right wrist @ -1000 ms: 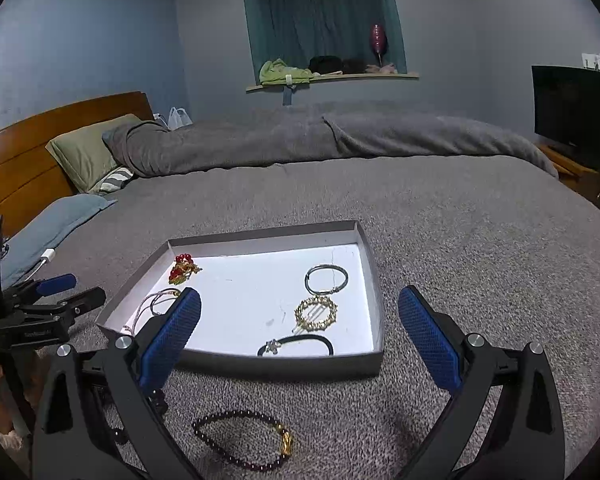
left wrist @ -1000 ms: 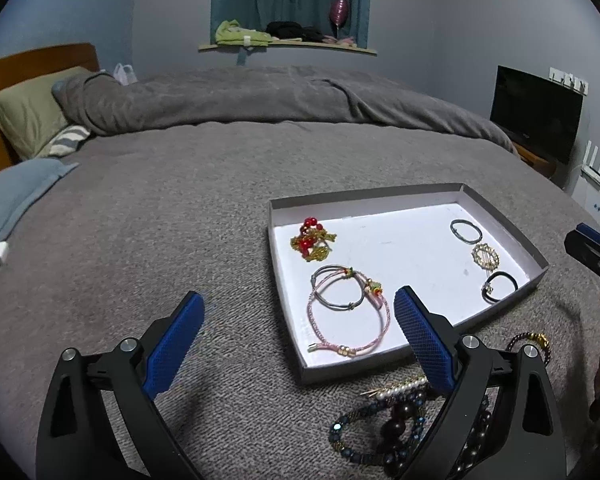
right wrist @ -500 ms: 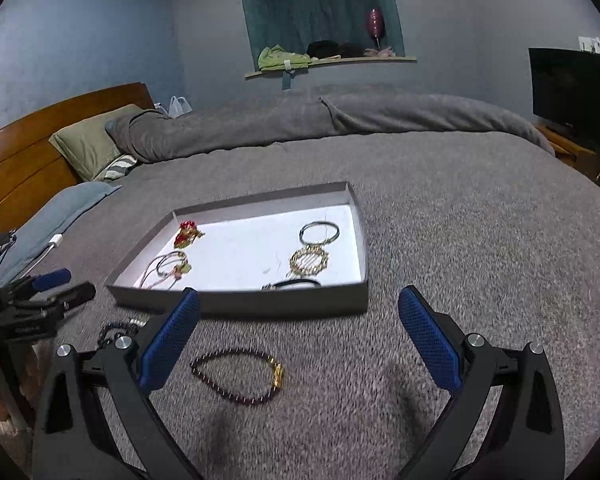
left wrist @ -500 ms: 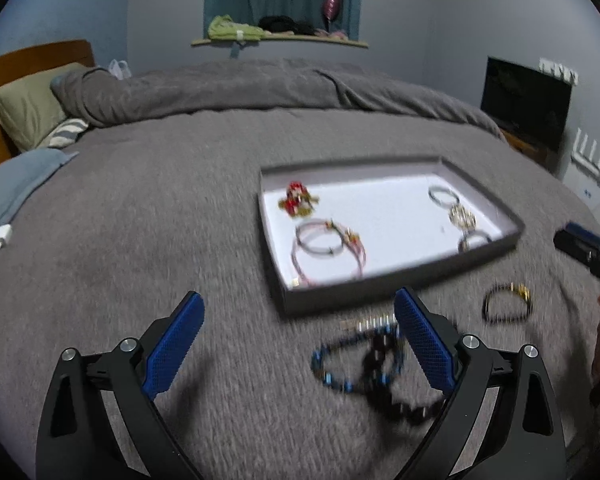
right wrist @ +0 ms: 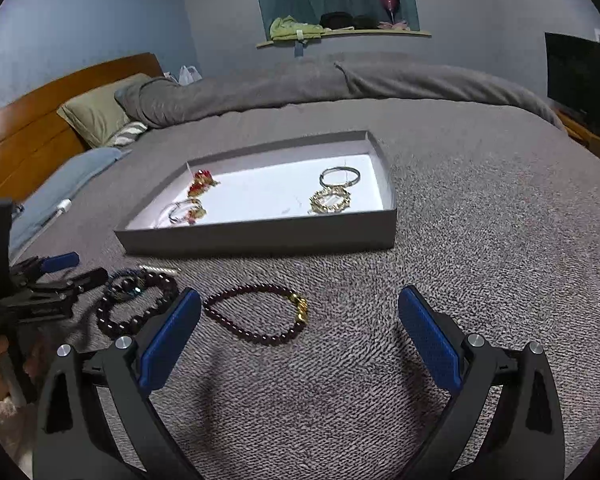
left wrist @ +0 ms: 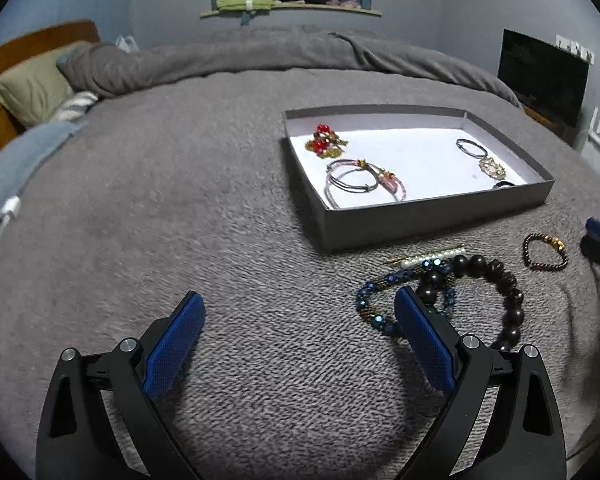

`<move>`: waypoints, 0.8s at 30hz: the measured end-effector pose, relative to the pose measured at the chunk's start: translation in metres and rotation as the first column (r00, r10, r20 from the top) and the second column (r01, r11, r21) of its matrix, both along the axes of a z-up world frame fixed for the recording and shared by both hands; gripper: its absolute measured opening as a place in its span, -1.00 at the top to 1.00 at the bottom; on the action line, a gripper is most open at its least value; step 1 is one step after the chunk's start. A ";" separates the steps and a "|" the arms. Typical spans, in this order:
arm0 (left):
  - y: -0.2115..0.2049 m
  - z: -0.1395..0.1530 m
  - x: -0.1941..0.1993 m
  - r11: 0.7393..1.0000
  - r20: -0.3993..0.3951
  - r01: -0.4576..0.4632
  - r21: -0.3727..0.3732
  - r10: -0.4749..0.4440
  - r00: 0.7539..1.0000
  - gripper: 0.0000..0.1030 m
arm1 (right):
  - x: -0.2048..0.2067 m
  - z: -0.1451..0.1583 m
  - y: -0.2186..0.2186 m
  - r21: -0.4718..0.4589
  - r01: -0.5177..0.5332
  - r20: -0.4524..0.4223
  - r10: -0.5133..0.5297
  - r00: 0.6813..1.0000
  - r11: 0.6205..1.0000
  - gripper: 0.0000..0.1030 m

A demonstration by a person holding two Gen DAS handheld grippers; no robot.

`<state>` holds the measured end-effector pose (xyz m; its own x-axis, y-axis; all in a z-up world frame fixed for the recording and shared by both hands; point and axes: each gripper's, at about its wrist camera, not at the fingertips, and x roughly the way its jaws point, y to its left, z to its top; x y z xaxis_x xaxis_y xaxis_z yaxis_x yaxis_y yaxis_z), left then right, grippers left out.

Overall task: Organize jewelry
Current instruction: 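Withdraw both tools from the tray toward the bead bracelets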

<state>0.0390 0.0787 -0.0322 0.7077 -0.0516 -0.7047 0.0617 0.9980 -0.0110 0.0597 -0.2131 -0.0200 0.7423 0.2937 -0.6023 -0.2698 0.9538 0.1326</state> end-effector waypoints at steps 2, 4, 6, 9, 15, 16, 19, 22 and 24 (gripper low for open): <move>0.000 -0.001 0.001 1.000 -0.005 0.010 -0.017 -0.010 1.000 -0.81 | 0.002 -0.003 0.001 -0.010 0.004 -0.012 -0.004 1.000 1.000 -0.85; -0.002 -0.001 0.000 1.000 -0.003 0.023 -0.013 -0.023 1.000 -0.73 | 0.004 -0.005 0.000 -0.010 0.006 -0.028 -0.006 1.000 1.000 -0.69; -0.005 -0.002 0.001 0.999 -0.007 0.039 -0.019 -0.039 0.999 -0.50 | 0.005 -0.007 0.000 -0.004 0.000 -0.041 0.000 0.999 1.000 -0.53; -0.006 -0.006 0.003 0.999 -0.026 0.050 -0.021 -0.050 0.998 -0.23 | 0.008 -0.009 0.003 0.002 -0.012 -0.059 0.012 0.998 1.000 -0.33; -0.007 -0.005 0.003 0.996 -0.030 0.078 -0.050 -0.080 0.996 0.01 | 0.008 -0.009 0.010 -0.012 -0.047 -0.065 0.046 0.997 0.999 -0.07; -0.009 -0.006 0.004 0.995 -0.035 0.083 -0.048 -0.085 0.996 0.07 | 0.008 -0.009 0.011 -0.014 -0.053 -0.066 0.052 0.996 0.999 -0.02; -0.013 -0.006 0.003 0.994 -0.038 0.101 -0.046 -0.103 0.994 0.21 | 0.007 -0.008 0.013 -0.023 -0.059 -0.067 0.058 0.996 0.998 0.06; -0.015 -0.005 0.002 0.991 -0.040 0.116 -0.060 -0.119 0.992 0.30 | 0.006 -0.008 0.012 -0.029 -0.060 -0.066 0.058 0.996 0.998 0.12; -0.014 -0.005 0.002 0.991 -0.042 0.118 -0.064 -0.121 0.992 0.32 | 0.007 -0.008 0.013 -0.041 -0.058 -0.071 0.055 0.996 0.997 0.18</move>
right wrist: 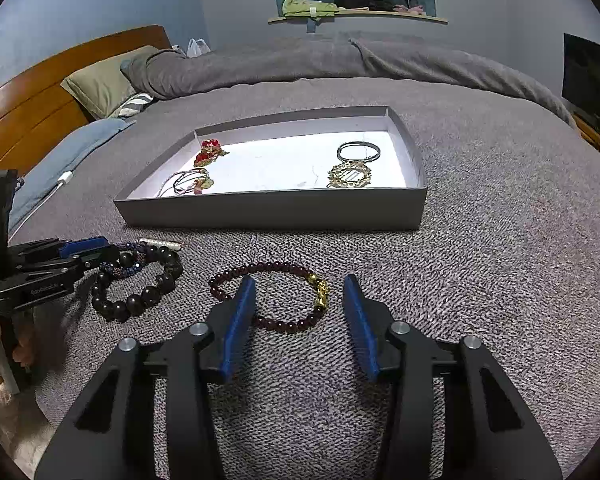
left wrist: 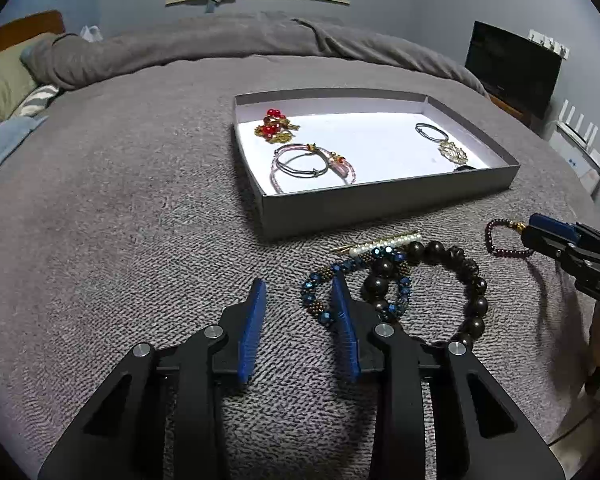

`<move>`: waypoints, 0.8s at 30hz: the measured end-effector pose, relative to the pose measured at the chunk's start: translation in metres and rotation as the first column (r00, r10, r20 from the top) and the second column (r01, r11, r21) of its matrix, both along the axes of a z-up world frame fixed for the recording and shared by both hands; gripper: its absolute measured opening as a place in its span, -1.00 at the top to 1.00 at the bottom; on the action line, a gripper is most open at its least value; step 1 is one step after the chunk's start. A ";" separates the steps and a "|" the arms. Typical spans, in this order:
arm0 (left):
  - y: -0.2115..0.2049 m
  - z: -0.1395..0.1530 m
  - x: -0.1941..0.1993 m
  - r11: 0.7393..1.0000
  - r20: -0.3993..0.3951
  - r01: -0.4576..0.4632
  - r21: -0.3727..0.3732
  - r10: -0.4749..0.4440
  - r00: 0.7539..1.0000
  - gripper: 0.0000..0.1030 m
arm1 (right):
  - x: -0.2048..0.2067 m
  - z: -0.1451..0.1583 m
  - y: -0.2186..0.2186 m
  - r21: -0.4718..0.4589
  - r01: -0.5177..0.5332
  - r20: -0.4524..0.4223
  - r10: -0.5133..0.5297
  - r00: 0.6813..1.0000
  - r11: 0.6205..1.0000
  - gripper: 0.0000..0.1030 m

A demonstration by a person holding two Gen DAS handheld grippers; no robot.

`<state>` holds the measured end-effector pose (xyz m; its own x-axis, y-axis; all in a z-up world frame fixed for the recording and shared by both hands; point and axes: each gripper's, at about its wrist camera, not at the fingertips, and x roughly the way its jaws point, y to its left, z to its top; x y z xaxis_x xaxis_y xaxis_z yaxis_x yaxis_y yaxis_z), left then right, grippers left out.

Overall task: Organize jewelry
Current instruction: 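Withdraw both tools from the tray toward the bead bracelets, then grasp the blue-bead bracelet with the left tool while the right tool grasps the dark-red bead bracelet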

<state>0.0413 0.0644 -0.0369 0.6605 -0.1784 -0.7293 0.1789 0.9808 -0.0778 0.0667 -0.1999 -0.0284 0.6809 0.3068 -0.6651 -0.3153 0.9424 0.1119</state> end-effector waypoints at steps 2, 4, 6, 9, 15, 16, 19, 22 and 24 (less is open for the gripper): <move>-0.001 -0.001 0.000 1.000 -0.009 0.007 0.005 -0.007 1.000 0.35 | 0.001 -0.002 0.001 -0.012 0.006 -0.005 -0.006 1.000 1.000 0.23; -0.002 -0.002 0.000 1.000 -0.017 0.022 0.007 -0.022 1.000 0.42 | 0.002 -0.002 0.000 -0.012 0.011 -0.009 -0.011 1.000 1.000 0.24; -0.003 -0.003 -0.002 0.999 -0.028 0.036 0.020 -0.035 0.999 0.44 | 0.002 -0.002 0.000 -0.017 0.016 -0.013 -0.016 1.000 1.000 0.29; -0.006 -0.006 -0.001 0.998 -0.044 0.043 0.037 -0.041 0.998 0.44 | 0.003 -0.005 0.000 -0.039 0.020 -0.026 -0.021 0.999 0.999 0.37; -0.008 -0.011 0.006 0.998 -0.055 0.036 0.045 -0.034 0.998 0.44 | 0.007 -0.012 0.006 -0.081 0.028 -0.049 -0.032 0.998 0.996 0.37; -0.010 -0.012 0.008 0.998 -0.052 0.036 0.060 -0.033 0.998 0.44 | 0.007 -0.013 0.007 -0.089 0.026 -0.048 -0.030 0.998 0.996 0.39; -0.016 -0.014 0.011 0.995 -0.045 0.041 0.093 -0.037 0.998 0.47 | 0.008 -0.015 0.010 -0.106 0.021 -0.049 -0.026 0.998 0.994 0.45; -0.019 -0.013 0.010 0.993 -0.043 0.056 0.101 -0.052 0.998 0.61 | 0.008 -0.015 0.011 -0.108 0.022 -0.043 -0.027 0.999 0.994 0.65; -0.022 -0.014 0.009 0.990 -0.041 0.075 0.118 -0.071 0.997 0.70 | 0.009 -0.015 0.011 -0.108 0.019 -0.043 -0.024 0.999 0.994 0.76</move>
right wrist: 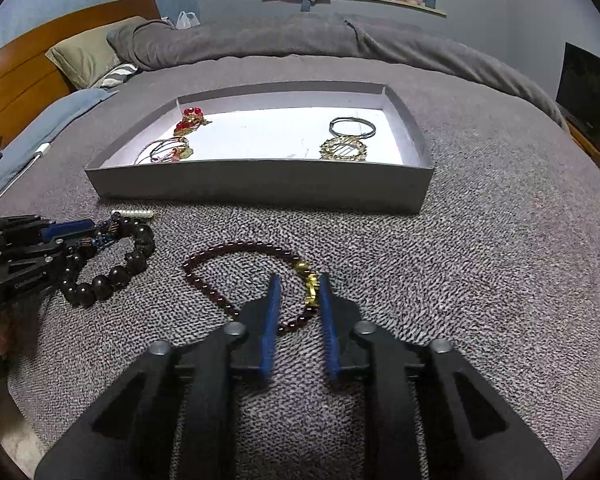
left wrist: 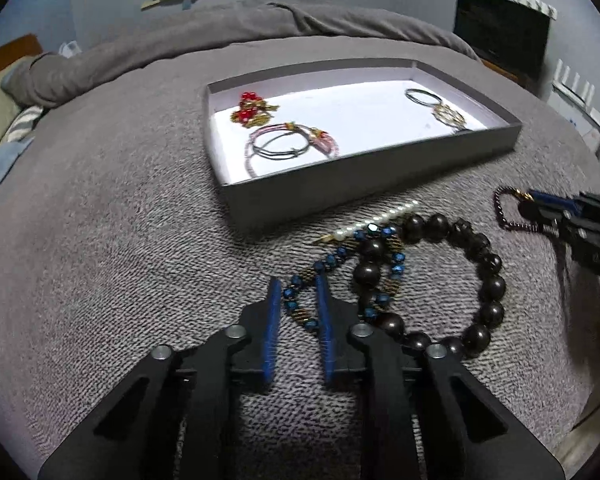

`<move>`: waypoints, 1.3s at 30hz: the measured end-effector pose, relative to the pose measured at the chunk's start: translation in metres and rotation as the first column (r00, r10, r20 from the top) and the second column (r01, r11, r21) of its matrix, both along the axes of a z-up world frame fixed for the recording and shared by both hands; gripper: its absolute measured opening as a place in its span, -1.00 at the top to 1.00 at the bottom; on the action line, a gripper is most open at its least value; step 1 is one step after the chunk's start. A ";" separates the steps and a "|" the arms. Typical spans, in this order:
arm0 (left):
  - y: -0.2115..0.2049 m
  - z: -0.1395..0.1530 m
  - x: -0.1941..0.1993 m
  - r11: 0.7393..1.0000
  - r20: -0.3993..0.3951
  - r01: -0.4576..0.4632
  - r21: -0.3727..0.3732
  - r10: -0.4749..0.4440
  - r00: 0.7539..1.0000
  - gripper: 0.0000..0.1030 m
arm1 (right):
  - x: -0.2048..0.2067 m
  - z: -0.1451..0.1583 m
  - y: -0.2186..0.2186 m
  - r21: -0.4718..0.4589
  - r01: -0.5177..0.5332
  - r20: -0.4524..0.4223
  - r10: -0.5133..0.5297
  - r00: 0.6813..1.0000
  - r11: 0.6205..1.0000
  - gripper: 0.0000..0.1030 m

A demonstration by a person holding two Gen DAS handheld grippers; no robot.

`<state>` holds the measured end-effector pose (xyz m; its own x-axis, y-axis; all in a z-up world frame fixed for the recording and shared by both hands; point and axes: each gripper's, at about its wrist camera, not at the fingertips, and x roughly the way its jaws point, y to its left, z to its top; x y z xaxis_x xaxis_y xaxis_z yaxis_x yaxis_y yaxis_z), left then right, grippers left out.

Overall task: Organize jewelry
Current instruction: 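Grasp the blue-bead bracelet with the left tool while the right tool grasps the dark-red bead bracelet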

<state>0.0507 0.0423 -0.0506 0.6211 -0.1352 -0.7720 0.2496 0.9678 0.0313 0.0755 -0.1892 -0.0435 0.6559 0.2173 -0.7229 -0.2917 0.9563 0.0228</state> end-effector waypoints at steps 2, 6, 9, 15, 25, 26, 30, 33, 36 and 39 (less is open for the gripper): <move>-0.003 -0.001 -0.001 1.000 0.008 0.007 0.027 -0.008 1.000 0.71 | 0.002 0.000 0.000 0.004 0.000 0.000 0.000 1.000 1.000 0.78; -0.001 -0.001 -0.002 1.000 0.019 0.002 0.012 -0.003 1.000 0.84 | -0.001 0.006 -0.002 0.032 0.003 0.036 -0.004 0.999 0.999 0.87; -0.003 0.001 -0.005 1.000 0.040 -0.007 0.021 0.006 0.999 0.85 | -0.005 0.013 -0.004 0.048 0.001 0.068 -0.004 0.998 0.999 0.87; 0.000 0.023 -0.019 1.000 0.144 -0.014 -0.003 0.015 0.989 0.85 | -0.016 0.031 -0.007 0.087 -0.016 0.168 0.001 0.986 0.996 0.87; 0.012 0.056 -0.035 0.995 0.248 -0.020 -0.101 0.044 0.968 0.85 | -0.028 0.058 -0.007 0.105 -0.039 0.290 0.007 0.957 0.994 0.87; 0.012 0.059 -0.036 0.994 0.258 -0.019 -0.105 0.046 0.965 0.85 | -0.028 0.060 -0.008 0.110 -0.039 0.294 0.005 0.956 0.993 0.87; 0.012 0.071 -0.039 0.991 0.278 -0.007 -0.133 0.044 0.960 0.85 | -0.027 0.067 -0.009 0.128 -0.045 0.300 0.005 0.954 0.991 0.87; 0.012 0.081 -0.038 0.990 0.288 -0.004 -0.139 0.045 0.957 0.85 | -0.021 0.075 -0.011 0.134 -0.046 0.311 0.002 0.950 0.990 0.87; 0.014 0.092 -0.030 0.991 0.285 -0.015 -0.136 0.053 0.957 0.85 | -0.008 0.085 -0.014 0.149 -0.048 0.307 -0.001 0.952 0.988 0.87; 0.018 0.107 -0.017 0.988 0.276 -0.006 -0.157 0.050 0.960 0.85 | 0.011 0.097 -0.020 0.181 -0.051 0.301 -0.006 0.954 0.982 0.87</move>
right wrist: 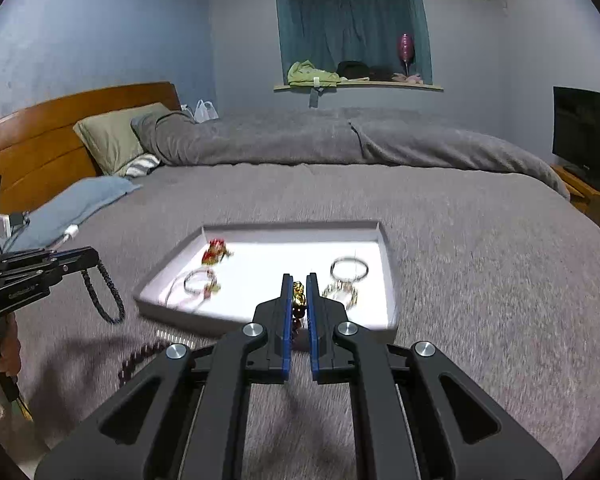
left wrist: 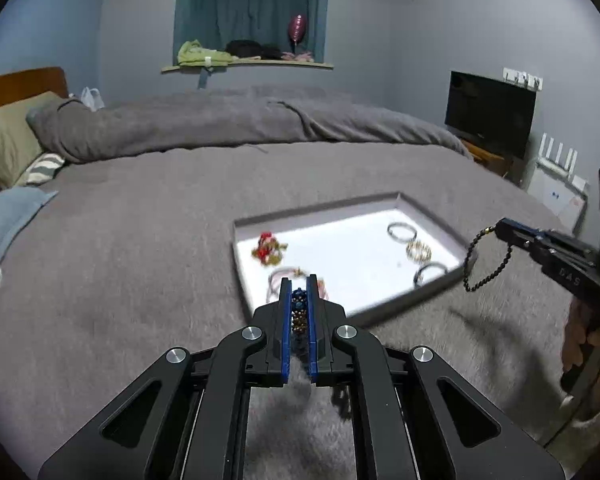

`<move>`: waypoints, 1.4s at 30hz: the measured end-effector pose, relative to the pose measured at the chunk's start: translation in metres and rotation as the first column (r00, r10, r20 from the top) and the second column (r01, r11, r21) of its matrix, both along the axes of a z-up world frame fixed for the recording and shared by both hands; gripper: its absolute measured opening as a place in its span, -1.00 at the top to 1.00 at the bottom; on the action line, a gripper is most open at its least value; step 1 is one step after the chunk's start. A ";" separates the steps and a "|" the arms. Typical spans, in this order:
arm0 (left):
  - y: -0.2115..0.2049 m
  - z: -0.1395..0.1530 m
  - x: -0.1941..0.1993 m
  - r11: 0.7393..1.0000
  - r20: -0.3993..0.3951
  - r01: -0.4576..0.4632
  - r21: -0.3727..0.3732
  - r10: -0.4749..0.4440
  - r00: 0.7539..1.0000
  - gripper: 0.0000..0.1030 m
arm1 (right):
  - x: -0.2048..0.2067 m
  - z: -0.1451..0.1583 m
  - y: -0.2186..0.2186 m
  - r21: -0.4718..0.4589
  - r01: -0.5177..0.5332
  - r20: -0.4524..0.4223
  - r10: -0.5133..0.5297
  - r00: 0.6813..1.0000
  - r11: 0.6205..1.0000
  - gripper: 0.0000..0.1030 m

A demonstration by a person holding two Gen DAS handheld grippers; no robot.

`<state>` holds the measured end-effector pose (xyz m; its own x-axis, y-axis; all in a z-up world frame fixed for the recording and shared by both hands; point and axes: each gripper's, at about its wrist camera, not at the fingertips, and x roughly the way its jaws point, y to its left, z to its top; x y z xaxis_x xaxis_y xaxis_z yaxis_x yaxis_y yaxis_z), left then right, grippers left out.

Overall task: Organize jewelry
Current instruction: 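Carry both bead bracelets into the tray and open both tools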

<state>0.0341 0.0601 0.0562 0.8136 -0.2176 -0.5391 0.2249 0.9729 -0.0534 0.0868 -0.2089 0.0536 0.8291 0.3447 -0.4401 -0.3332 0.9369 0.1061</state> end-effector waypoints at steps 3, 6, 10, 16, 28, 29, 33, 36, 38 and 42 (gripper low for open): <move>-0.001 0.017 0.019 1.000 0.012 0.022 0.005 -0.022 1.000 0.85 | 0.020 0.010 -0.001 -0.005 0.016 0.011 -0.016 1.000 1.000 0.87; -0.007 0.026 0.046 0.999 0.017 0.031 0.028 -0.031 0.999 0.85 | 0.047 0.017 0.000 0.000 0.034 0.008 -0.034 0.999 0.999 0.87; -0.020 0.022 0.081 0.998 -0.006 0.045 0.041 -0.045 0.999 0.85 | 0.084 0.018 0.001 0.022 0.063 -0.005 -0.063 0.998 0.998 0.87; -0.042 0.005 0.135 0.995 -0.064 0.083 0.058 -0.079 0.995 0.85 | 0.129 0.006 0.021 0.019 0.080 -0.029 -0.079 0.996 0.997 0.87; -0.044 -0.043 0.208 0.997 -0.249 0.073 -0.025 -0.077 0.965 0.85 | 0.193 -0.033 0.053 -0.070 0.041 -0.229 -0.056 0.972 0.997 0.87; -0.042 -0.047 0.210 0.998 -0.261 0.063 -0.012 -0.064 0.963 0.85 | 0.196 -0.036 0.052 -0.081 0.051 -0.242 -0.070 0.968 0.995 0.87; -0.038 -0.060 0.218 0.999 -0.303 0.048 -0.007 -0.048 0.952 0.85 | 0.203 -0.044 0.052 -0.081 0.055 -0.285 -0.076 0.955 0.995 0.87; -0.045 -0.065 0.221 0.998 -0.317 0.060 0.021 -0.051 0.947 0.85 | 0.203 -0.049 0.053 -0.091 0.043 -0.302 -0.068 0.951 0.995 0.87; -0.049 -0.067 0.221 0.997 -0.322 0.075 0.030 -0.061 0.945 0.85 | 0.202 -0.052 0.054 -0.095 0.043 -0.316 -0.071 0.946 0.995 0.87; -0.051 -0.071 0.225 0.996 -0.328 0.065 0.062 -0.041 0.944 0.85 | 0.207 -0.057 0.051 -0.093 0.057 -0.343 -0.086 0.935 0.994 0.87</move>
<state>0.2587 0.0089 -0.0144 0.5792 -0.2071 -0.7884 0.2585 0.9639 -0.0633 0.2934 -0.1578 -0.0038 0.6414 0.2421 -0.7280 -0.2210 0.9670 0.1269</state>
